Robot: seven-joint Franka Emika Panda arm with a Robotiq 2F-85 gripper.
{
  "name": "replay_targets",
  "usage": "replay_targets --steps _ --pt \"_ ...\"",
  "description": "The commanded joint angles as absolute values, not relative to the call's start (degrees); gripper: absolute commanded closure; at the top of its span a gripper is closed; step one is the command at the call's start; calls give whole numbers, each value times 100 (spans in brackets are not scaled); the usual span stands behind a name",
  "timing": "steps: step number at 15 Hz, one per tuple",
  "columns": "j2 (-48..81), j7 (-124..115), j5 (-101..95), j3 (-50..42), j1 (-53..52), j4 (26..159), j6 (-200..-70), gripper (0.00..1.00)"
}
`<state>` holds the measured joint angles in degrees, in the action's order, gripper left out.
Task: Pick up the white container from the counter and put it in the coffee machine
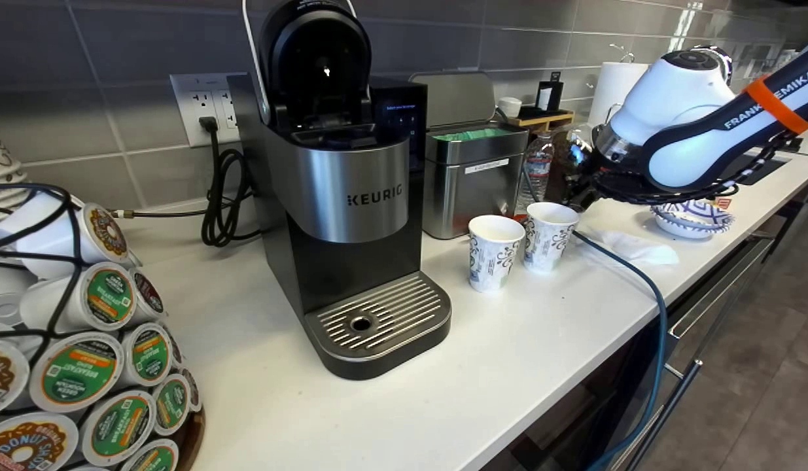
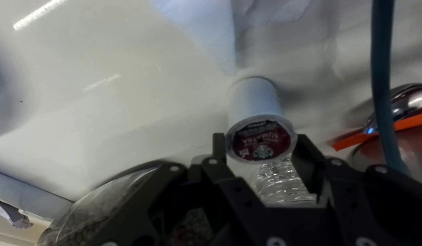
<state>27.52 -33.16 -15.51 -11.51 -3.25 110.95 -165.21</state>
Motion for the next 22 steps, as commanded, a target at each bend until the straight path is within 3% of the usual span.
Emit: replay_targets --steps 1,6,12,20,21,22 --pt "2568 -3180 -1307 -1487 -640 11281 -16382 74" --pt "1522 -2045 -1160 -1243 -246 12154 -16578 74" --pt "-428 504 374 543 958 13384 -16844 74" --pt "-2071 3489 2851 182 -796 13266 -15486 74" --pt "-1802 2649 2170 116 -759 13125 -15789 49" --pt "-1944 2881 2336 61 -926 13138 -15660 49"
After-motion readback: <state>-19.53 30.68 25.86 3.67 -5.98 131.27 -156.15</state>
